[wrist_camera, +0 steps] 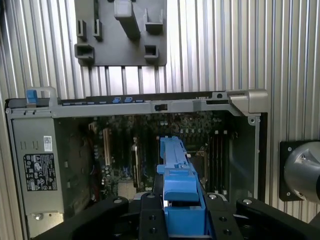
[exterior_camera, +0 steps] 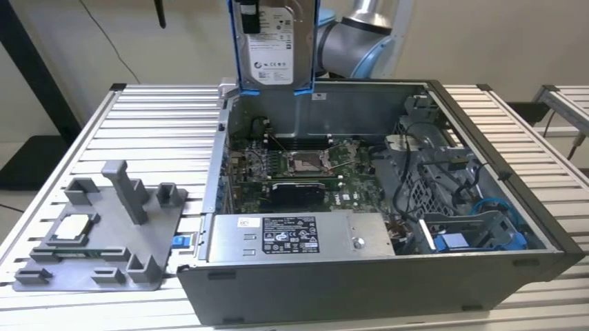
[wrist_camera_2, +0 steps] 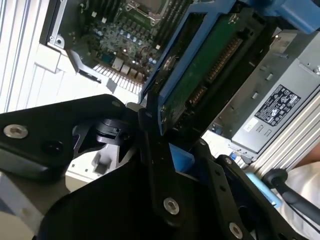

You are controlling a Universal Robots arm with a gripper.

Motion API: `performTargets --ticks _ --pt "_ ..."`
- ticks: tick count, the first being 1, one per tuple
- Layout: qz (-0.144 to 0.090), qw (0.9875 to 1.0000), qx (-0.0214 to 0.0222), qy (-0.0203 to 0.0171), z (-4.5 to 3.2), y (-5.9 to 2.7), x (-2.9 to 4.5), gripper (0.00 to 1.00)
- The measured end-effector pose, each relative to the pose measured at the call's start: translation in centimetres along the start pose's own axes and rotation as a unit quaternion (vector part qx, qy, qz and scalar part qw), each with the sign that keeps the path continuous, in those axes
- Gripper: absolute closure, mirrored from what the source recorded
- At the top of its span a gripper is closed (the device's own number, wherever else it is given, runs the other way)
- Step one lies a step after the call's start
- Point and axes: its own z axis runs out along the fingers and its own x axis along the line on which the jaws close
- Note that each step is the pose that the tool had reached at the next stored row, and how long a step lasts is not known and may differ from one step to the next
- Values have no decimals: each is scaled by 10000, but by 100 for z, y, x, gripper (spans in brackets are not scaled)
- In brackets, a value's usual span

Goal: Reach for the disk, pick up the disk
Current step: 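Pick up the disk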

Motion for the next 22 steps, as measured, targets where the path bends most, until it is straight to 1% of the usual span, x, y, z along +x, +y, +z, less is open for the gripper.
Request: performTargets --ticks 22 --pt "-32 10000 -1 -2 27 -484 -35 100"
